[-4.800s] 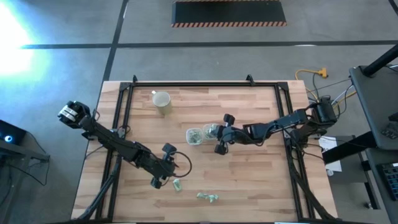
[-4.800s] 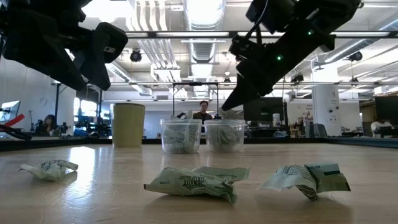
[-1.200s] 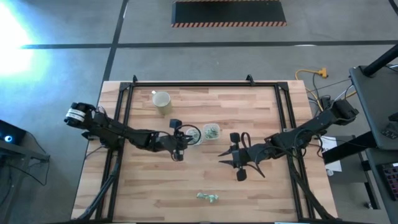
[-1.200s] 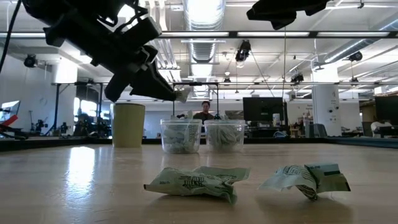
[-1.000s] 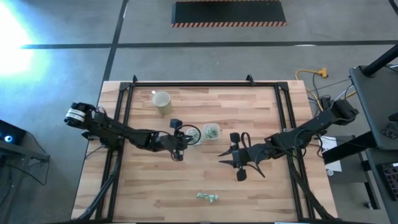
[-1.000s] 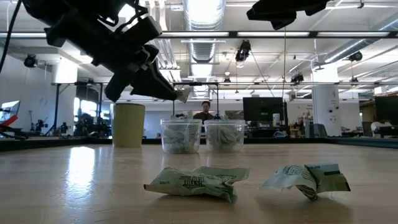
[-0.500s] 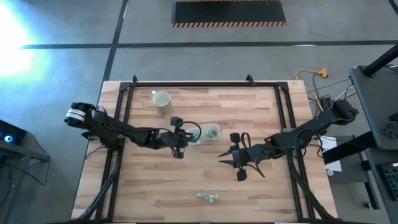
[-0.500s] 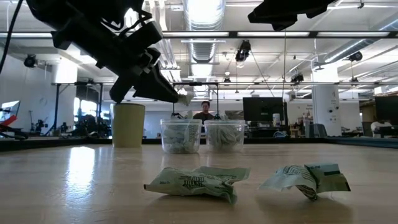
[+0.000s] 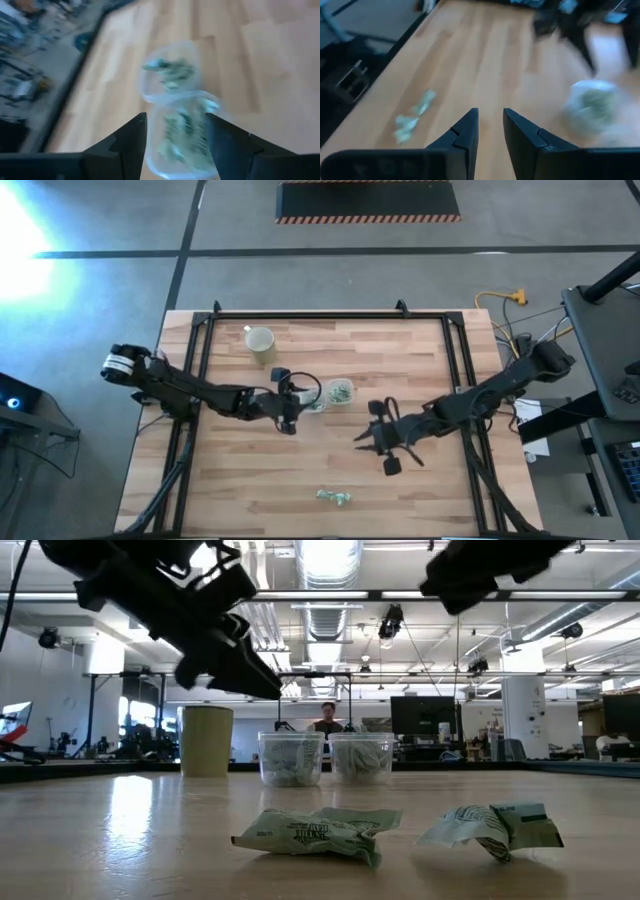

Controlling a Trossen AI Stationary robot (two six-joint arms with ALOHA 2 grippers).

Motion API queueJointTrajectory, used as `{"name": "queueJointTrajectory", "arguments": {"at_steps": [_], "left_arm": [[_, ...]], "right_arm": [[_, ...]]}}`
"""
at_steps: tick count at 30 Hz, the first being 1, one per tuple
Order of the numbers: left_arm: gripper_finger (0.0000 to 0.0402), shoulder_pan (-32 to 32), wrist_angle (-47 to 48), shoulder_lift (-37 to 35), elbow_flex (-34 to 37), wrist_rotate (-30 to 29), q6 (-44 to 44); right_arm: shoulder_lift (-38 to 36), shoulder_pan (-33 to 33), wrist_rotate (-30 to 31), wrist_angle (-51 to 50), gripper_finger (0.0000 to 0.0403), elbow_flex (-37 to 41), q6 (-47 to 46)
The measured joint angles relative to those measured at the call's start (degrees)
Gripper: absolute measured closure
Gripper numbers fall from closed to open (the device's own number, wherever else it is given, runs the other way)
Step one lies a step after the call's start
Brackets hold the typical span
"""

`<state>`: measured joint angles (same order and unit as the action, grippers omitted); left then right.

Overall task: Pick and place items into bin
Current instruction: Put the stevia packet into the right transparent bin

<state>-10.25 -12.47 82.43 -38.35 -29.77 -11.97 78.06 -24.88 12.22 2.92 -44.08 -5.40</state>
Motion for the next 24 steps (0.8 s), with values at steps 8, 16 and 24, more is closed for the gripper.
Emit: {"name": "queueJointTrajectory", "arguments": {"at_steps": [8,16,24], "left_arm": [[0.0220,-5.6,8.5,-2.8,0.3,8.7,6.6],[0.0220,-11.9,9.5,-2.7,0.9,9.6,7.6],[0.0220,-14.2,9.7,-2.6,2.2,9.7,10.7]], "right_arm": [[9.6,-2.8,-7.7,2.0,0.0316,-0.4,-5.4],[19.7,-7.3,-9.5,6.3,0.0326,-3.8,-7.9],[29.1,-9.5,-9.3,6.4,0.0314,-11.3,-7.8]]}}
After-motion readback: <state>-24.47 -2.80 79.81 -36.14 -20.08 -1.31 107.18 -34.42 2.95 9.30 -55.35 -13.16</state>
